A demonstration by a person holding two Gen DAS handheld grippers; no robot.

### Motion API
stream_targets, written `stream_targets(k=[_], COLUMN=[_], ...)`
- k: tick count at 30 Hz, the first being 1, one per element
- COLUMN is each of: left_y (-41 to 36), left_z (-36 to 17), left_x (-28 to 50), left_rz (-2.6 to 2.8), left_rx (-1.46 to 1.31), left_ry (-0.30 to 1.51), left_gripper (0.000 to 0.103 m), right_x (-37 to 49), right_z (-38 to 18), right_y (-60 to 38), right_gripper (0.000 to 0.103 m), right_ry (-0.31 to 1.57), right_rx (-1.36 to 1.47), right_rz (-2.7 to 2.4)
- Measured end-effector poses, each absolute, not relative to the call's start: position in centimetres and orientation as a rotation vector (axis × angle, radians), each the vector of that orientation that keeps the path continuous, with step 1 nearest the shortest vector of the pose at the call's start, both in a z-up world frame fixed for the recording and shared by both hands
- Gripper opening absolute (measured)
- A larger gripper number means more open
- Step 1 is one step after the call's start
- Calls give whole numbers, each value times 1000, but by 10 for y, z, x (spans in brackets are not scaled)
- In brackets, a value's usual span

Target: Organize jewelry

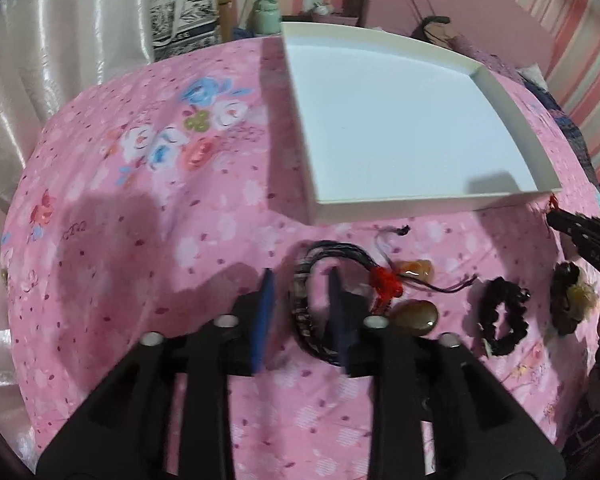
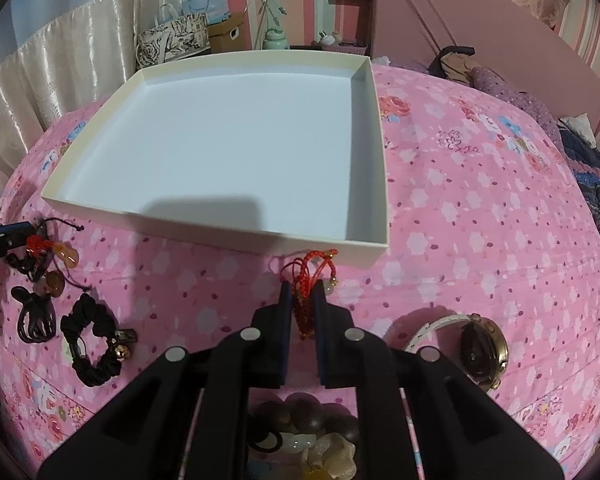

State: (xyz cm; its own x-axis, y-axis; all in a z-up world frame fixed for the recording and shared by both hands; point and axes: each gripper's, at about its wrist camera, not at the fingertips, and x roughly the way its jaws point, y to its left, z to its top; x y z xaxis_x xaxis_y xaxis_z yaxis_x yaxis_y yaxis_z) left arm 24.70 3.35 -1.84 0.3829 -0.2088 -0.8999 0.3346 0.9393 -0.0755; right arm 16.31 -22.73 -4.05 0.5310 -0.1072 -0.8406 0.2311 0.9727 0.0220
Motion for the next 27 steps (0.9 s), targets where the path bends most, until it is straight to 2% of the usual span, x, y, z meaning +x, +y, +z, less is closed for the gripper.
stream_targets(k=[3,16,27], left_y=[39,34,45], left_z=[-7,-24,-5], left_x=[239,234,209], left_rz=[-365,-363,-297], left_rx=[109,22,-130], left_ry=[1104,1213,1216], left_gripper=[44,42,42], right_x=[164,165,168], right_z=[-40,-45,-50], right_y=[-229,-227,-227], right_gripper=[10,10,10], right_ry=[989,993,992], right_rx=[142,150,154], right_rz=[-202,-195,-189])
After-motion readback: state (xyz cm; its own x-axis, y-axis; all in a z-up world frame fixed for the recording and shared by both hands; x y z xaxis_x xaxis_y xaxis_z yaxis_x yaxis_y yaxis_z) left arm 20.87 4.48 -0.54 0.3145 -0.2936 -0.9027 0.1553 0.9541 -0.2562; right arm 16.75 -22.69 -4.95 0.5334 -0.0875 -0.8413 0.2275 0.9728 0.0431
